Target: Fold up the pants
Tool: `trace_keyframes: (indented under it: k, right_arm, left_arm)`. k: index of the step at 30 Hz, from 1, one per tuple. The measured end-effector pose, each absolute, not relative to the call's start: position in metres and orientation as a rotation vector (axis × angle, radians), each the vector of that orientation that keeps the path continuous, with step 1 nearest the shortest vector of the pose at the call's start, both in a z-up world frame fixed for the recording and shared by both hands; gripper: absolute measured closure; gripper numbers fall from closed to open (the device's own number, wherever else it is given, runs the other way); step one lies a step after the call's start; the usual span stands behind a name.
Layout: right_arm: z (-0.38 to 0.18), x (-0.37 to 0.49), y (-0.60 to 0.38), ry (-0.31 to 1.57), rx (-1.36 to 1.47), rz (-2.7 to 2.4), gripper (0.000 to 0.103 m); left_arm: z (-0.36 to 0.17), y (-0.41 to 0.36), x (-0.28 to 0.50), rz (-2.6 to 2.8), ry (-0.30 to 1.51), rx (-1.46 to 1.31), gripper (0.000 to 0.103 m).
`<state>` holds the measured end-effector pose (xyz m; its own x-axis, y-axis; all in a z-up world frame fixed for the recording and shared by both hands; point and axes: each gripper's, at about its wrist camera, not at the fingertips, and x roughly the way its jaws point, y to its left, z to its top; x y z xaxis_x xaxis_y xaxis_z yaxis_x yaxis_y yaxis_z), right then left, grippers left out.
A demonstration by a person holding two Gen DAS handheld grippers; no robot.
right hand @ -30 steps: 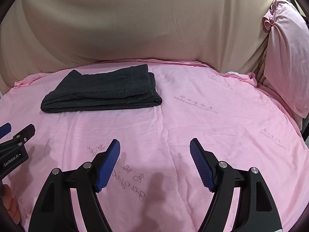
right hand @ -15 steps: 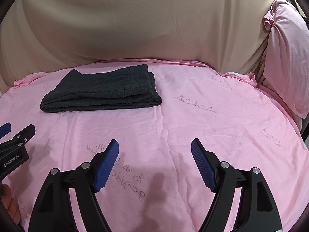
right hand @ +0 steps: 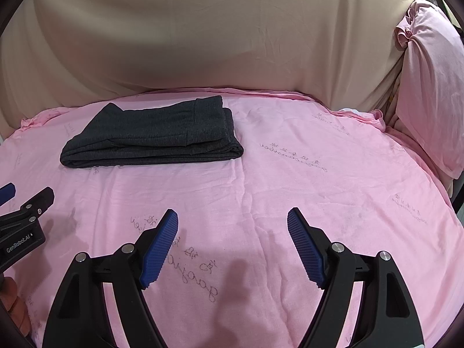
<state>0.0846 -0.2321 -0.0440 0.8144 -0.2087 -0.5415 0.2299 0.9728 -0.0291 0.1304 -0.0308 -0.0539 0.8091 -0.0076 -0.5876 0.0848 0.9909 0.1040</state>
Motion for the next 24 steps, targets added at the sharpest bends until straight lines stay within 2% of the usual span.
trace_keyframes:
  k: [9, 24]
  right_arm:
    - [-0.0437, 0.0851, -0.2316, 0.576, 0.037, -0.234, 0.026]
    - [-0.0449, 0.0855, -0.2339, 0.579, 0.033, -0.229, 0.026]
  left_arm:
    - [-0.0546, -0.0388, 0.1286, -0.066, 0.626, 0.167, 0.005]
    - [-0.0536, -0.0338, 0.1292, -0.067, 0.626, 0.144, 0.005]
